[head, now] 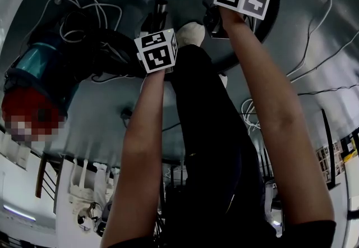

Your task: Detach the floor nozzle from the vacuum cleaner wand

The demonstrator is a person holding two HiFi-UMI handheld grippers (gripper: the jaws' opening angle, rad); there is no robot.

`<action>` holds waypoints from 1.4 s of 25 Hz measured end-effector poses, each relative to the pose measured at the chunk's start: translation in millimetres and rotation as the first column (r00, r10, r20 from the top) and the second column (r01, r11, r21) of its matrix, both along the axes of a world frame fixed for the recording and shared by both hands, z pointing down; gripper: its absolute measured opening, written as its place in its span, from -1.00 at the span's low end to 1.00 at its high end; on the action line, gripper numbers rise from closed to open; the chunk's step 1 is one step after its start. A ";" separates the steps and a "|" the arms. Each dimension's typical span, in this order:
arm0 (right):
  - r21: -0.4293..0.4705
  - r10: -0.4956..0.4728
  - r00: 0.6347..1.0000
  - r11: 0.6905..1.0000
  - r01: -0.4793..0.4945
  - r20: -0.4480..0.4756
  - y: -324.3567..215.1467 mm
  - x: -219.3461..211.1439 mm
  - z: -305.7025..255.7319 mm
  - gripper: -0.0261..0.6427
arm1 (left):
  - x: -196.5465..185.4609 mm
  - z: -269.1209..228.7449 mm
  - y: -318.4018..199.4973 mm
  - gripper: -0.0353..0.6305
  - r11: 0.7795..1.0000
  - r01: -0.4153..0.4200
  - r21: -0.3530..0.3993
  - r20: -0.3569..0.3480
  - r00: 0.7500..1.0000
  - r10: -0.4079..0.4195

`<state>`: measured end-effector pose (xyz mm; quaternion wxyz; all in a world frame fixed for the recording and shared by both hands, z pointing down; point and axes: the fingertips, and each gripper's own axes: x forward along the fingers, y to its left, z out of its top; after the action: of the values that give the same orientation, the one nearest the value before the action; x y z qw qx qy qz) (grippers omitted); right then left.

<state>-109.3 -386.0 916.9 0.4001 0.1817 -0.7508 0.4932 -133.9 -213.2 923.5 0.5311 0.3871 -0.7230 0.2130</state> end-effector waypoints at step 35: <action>0.249 -0.198 0.979 0.951 0.183 0.037 27.1 49.6 -299.7 -0.93 | -5.0 -302.1 -59.2 -0.87 0.976 -0.046 0.212 -0.028 0.998 0.053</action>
<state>-59.7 -359.0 617.2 0.3972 0.1409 -0.8318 0.3613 -139.0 -272.5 621.4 0.4937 0.4628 -0.7225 0.1418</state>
